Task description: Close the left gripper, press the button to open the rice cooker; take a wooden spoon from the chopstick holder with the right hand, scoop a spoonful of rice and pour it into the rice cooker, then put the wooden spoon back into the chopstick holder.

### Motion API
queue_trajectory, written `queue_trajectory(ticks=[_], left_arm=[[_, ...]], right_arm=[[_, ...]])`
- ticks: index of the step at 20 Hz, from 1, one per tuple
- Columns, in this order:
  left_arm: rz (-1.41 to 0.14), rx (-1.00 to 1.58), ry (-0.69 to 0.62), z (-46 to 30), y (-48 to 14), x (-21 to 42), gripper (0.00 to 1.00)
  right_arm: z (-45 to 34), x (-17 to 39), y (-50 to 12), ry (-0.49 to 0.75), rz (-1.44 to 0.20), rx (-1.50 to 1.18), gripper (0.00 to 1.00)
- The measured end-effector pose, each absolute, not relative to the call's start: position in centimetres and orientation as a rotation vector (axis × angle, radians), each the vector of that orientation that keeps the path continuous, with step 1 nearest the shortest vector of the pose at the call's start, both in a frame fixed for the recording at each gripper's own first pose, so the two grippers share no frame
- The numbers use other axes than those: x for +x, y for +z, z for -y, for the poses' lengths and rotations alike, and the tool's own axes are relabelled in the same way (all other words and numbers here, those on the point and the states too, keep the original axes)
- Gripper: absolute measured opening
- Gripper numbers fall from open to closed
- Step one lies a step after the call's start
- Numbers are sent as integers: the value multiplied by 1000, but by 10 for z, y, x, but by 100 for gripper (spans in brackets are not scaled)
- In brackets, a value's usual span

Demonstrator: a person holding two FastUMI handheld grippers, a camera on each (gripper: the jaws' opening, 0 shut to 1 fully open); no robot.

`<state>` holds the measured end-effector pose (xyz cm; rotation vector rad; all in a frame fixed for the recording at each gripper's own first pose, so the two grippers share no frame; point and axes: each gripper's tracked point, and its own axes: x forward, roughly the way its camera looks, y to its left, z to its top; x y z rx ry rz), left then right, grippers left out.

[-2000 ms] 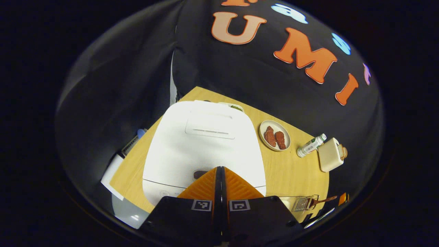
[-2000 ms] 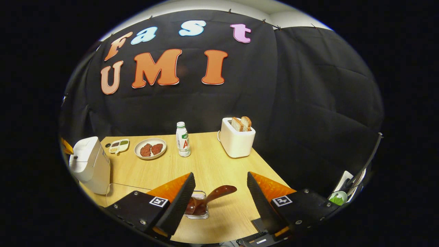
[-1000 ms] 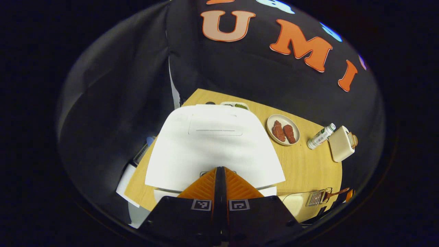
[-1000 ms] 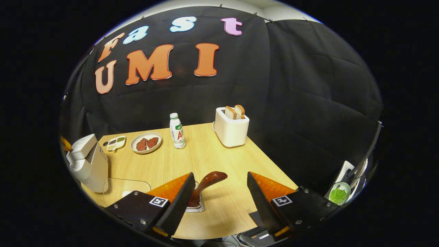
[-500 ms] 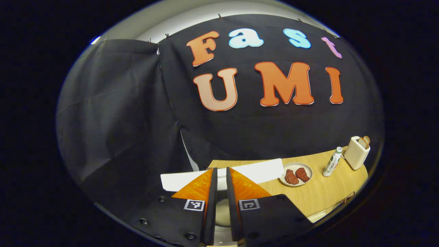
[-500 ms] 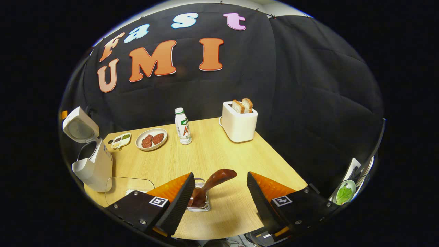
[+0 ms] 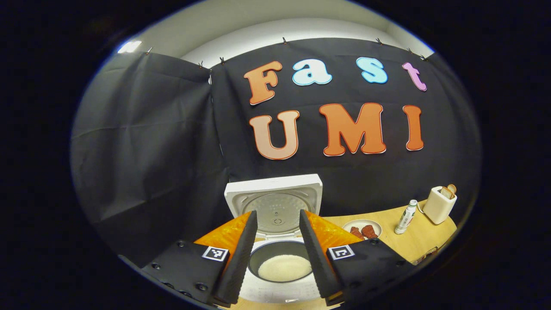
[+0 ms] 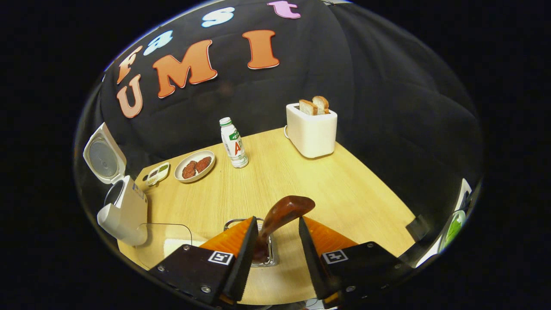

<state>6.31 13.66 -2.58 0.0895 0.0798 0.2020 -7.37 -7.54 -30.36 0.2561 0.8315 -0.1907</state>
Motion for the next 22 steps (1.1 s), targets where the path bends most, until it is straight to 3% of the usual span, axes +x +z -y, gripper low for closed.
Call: queue_trajectory(ticks=[1,3,5,7,9,14,15,16,20,22], left_arm=[[-81,85,205,-135,-27,59,65],[-87,68,211,-135,-29,52,70],[-106,55,212,-132,-35,47,65],[-122,59,215,-130,-40,42,70],[-129,61,214,-127,-43,40,70],[-151,56,195,-119,-52,39,70],[-151,61,195,-119,-53,40,66],[-146,61,186,-116,-52,41,70],[-161,64,159,-107,-65,43,70],[-168,50,141,-105,-68,44,65]], right_arm=[[72,-72,-309,-184,-839,289,59],[68,-67,-314,-169,-830,342,55],[71,-60,-317,-184,-812,382,52],[72,-54,-314,-198,-784,440,45],[71,-54,-315,-193,-770,476,27],[63,-58,-315,-199,-751,523,19],[62,-61,-314,-212,-755,532,19],[61,-64,-313,-217,-763,543,19],[63,-72,-309,-236,-761,561,14],[62,-67,-302,-245,-766,568,11]])
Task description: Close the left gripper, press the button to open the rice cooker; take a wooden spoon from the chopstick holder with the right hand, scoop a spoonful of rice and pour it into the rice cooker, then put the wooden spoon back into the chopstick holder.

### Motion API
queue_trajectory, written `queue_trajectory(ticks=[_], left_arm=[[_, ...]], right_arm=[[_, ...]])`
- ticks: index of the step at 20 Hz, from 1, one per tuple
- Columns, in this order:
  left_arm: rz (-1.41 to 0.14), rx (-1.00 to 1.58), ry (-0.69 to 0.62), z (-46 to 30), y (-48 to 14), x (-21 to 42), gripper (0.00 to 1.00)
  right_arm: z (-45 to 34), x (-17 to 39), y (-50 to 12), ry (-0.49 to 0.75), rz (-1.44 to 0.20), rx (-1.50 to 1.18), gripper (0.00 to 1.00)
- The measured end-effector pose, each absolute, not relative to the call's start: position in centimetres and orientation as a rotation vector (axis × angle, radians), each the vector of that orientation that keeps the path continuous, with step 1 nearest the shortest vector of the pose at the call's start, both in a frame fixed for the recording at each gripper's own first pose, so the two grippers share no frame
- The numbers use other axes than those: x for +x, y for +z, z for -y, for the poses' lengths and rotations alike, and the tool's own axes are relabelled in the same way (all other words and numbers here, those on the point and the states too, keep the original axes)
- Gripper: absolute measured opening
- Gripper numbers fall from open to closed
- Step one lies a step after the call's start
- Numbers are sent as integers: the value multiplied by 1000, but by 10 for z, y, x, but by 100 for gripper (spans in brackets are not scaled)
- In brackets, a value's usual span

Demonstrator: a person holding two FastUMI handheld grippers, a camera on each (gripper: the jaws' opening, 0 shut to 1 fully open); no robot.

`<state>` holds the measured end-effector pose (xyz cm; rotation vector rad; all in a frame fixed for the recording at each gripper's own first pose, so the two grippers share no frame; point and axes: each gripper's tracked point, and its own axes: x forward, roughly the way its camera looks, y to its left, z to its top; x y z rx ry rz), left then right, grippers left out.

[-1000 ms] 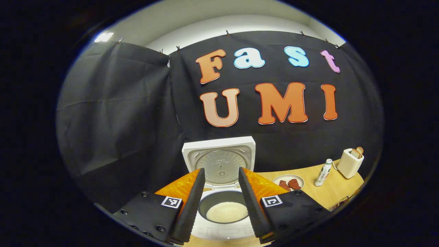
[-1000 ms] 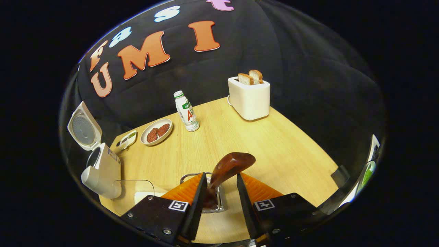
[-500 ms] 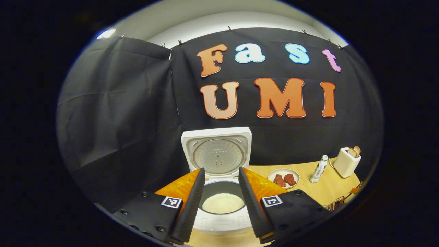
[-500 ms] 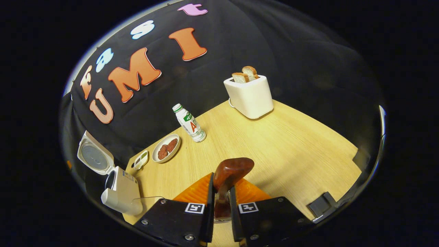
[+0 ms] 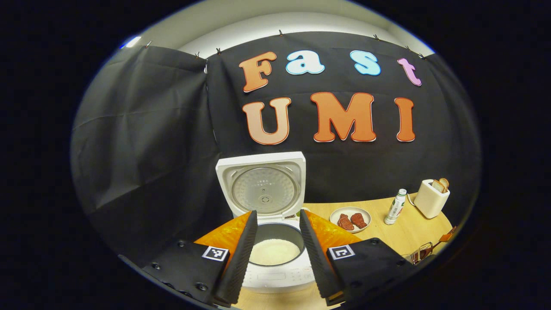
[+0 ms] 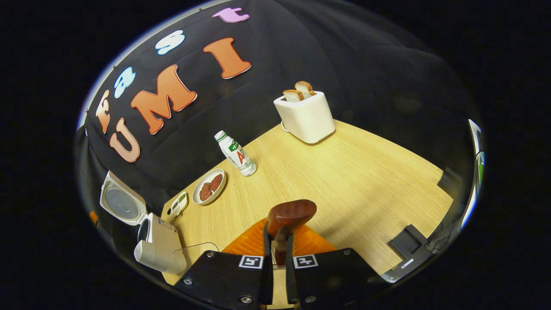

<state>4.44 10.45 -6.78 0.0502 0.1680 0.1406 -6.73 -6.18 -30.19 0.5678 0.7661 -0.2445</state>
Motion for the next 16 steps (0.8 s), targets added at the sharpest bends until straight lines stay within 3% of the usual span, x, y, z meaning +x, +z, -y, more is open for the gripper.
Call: queue_trajectory(ticks=[4,9,11,13,14,16], left_arm=[[-160,47,114,-106,-73,42,70],[-162,65,90,-107,-86,38,65],[-168,58,75,-106,-93,37,77],[-185,46,64,-107,-102,36,80],[-195,42,54,-106,-107,36,89],[-211,45,34,-106,-116,34,93]], right_arm=[[58,-57,-262,-257,-735,538,11],[40,-42,-199,-178,-667,489,11],[20,-40,-181,-118,-658,494,11],[-7,-40,-173,-53,-662,492,11],[-23,-42,-173,-21,-674,491,11],[-53,-44,-183,23,-703,484,11]])
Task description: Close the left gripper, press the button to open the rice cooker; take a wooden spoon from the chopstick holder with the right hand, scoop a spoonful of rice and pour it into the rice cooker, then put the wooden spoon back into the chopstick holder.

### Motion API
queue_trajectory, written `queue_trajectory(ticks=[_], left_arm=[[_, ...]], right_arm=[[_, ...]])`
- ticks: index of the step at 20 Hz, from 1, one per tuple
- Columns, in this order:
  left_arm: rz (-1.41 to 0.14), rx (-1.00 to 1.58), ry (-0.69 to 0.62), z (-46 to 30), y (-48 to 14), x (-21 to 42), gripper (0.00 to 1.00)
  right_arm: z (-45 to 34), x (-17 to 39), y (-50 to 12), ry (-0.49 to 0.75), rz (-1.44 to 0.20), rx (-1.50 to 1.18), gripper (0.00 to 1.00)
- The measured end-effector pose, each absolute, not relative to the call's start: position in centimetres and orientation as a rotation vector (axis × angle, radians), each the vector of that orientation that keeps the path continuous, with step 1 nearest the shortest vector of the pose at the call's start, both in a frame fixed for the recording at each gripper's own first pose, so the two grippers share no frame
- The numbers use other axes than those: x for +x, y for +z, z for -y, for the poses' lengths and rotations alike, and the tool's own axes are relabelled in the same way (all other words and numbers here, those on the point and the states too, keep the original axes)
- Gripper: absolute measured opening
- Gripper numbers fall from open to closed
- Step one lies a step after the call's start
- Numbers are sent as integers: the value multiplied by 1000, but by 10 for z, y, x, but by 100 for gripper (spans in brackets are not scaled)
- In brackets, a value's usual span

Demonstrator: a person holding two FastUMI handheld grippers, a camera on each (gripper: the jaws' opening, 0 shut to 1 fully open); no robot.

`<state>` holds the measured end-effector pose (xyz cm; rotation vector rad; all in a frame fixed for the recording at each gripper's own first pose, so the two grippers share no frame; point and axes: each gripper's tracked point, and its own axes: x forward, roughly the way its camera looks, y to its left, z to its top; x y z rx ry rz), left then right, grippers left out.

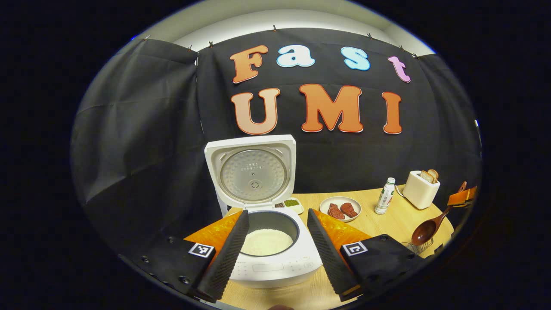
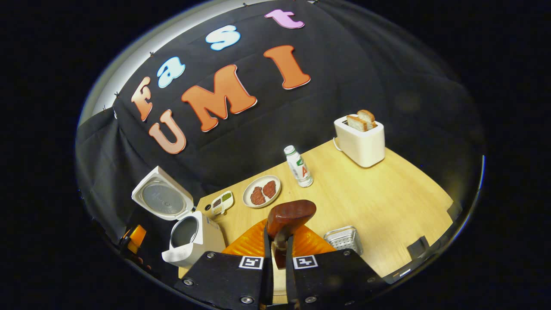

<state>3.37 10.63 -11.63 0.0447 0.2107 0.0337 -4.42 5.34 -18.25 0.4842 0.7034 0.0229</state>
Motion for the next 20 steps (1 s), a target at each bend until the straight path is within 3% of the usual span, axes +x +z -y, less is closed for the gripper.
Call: queue_trajectory(ticks=[7,9,10,13,17,18,20], left_arm=[[-257,62,-27,-125,-140,22,93],[-260,71,-26,-132,-142,19,89],[-262,70,-20,-138,-142,20,93],[-277,49,2,-144,-148,16,93],[-309,13,13,-147,-160,13,93],[-325,1,15,-146,-164,13,89],[-341,-17,21,-146,-168,13,89]], right_arm=[[-120,-63,-251,69,-807,317,11],[-121,-65,-261,64,-794,200,11],[-119,-65,-267,58,-791,141,11],[-111,-67,-275,38,-761,-46,11],[-128,-74,-287,150,-679,-248,11],[-134,-78,-291,174,-659,-288,11],[-140,-82,-299,175,-631,-306,11]])
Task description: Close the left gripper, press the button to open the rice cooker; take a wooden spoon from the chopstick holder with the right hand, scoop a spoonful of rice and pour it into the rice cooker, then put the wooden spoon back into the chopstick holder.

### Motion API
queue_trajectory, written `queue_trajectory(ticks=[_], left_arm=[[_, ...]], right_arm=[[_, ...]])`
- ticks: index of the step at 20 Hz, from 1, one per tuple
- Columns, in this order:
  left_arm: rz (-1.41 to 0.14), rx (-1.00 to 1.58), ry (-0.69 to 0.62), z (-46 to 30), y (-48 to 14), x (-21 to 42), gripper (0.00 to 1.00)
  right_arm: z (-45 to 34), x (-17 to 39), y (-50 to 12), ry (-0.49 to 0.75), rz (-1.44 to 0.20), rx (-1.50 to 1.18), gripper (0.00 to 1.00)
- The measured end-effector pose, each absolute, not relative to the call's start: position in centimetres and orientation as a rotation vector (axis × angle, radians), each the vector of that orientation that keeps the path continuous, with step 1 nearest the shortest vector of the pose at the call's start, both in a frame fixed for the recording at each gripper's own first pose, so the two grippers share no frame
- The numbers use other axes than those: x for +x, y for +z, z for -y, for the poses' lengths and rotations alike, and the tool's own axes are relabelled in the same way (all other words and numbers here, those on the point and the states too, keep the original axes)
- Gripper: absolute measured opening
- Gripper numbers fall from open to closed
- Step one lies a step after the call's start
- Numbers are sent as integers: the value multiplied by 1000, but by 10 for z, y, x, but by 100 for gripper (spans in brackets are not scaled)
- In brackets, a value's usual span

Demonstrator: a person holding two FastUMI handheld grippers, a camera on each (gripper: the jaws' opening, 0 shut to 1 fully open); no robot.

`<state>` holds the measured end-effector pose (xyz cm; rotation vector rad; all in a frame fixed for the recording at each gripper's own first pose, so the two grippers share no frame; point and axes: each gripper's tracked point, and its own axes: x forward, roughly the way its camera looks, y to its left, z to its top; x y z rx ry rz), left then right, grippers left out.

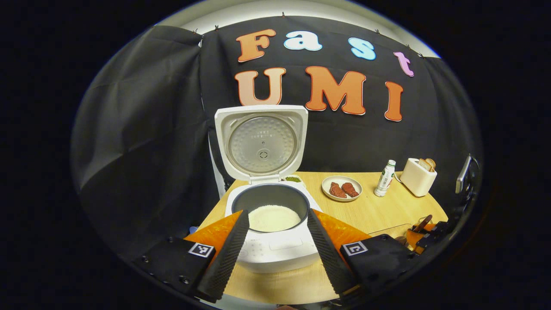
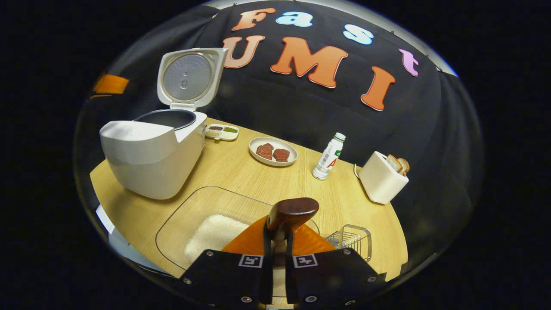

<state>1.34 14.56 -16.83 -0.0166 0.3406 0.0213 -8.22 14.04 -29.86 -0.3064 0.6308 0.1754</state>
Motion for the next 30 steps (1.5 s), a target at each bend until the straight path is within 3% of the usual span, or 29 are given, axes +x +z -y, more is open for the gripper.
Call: queue_trajectory(ticks=[4,15,20,23,24,27,30], left_arm=[[-372,-29,38,-149,-178,10,93],[-412,-20,61,-166,-188,17,89],[-414,-8,61,-171,-190,20,93],[-415,-14,68,-173,-189,22,93],[-413,-14,70,-173,-189,24,89],[-403,-5,74,-171,-185,25,93],[-404,-7,77,-167,-185,26,89]], right_arm=[[-146,-82,-303,119,-623,-214,11],[-211,-99,-298,217,-748,218,11],[-203,-96,-305,176,-866,407,11],[-196,-93,-315,157,-964,610,11],[-192,-91,-317,147,-983,674,11],[-178,-88,-314,130,-989,845,11],[-160,-90,-311,110,-998,992,11]])
